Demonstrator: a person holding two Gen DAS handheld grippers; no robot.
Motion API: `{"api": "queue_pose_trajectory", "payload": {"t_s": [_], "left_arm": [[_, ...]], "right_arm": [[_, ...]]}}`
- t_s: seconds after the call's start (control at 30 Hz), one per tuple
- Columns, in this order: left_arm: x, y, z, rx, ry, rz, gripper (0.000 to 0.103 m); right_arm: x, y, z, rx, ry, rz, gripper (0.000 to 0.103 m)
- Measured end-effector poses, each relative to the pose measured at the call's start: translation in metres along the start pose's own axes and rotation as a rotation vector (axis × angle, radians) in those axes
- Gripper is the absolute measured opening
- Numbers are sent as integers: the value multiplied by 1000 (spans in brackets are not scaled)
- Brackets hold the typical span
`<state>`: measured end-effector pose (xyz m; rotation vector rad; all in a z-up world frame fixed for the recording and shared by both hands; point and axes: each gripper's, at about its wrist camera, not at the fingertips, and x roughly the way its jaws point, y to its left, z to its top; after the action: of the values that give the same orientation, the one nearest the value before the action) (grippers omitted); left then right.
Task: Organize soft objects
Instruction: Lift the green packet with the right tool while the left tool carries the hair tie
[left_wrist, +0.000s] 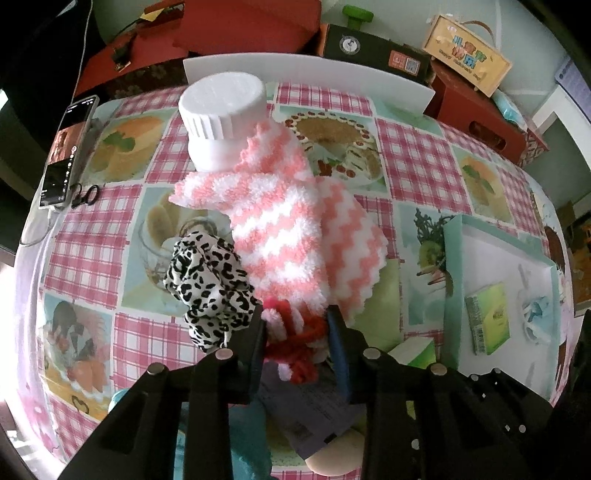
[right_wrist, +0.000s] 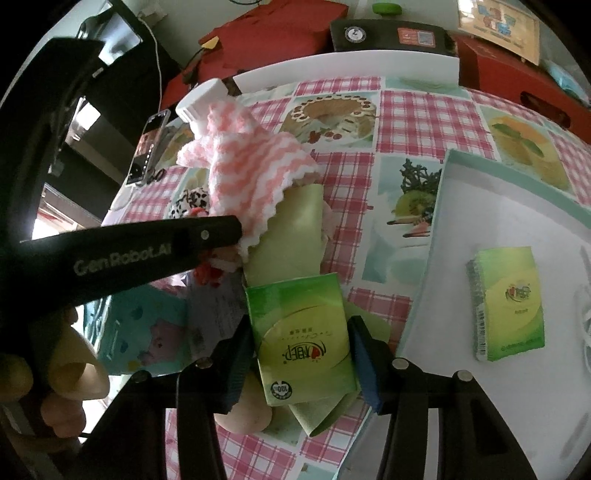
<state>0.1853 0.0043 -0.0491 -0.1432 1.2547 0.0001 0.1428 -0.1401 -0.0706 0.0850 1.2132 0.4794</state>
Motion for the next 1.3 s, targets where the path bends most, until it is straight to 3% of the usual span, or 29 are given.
{"api": "queue_pose_trajectory", "payload": {"t_s": [0.33, 0.87, 1.3], "left_arm": [[-15, 5, -2, -14, -35, -12, 32], [-6, -8, -8, 61, 24, 6, 33], [-29, -4, -9, 53, -56, -7, 33]], "right_arm": [[-10, -2, -1, 12, -27, 8, 53], [-7, -2, 0, 11, -12, 5, 53], [-11, -3, 0, 24, -19, 9, 53]]}}
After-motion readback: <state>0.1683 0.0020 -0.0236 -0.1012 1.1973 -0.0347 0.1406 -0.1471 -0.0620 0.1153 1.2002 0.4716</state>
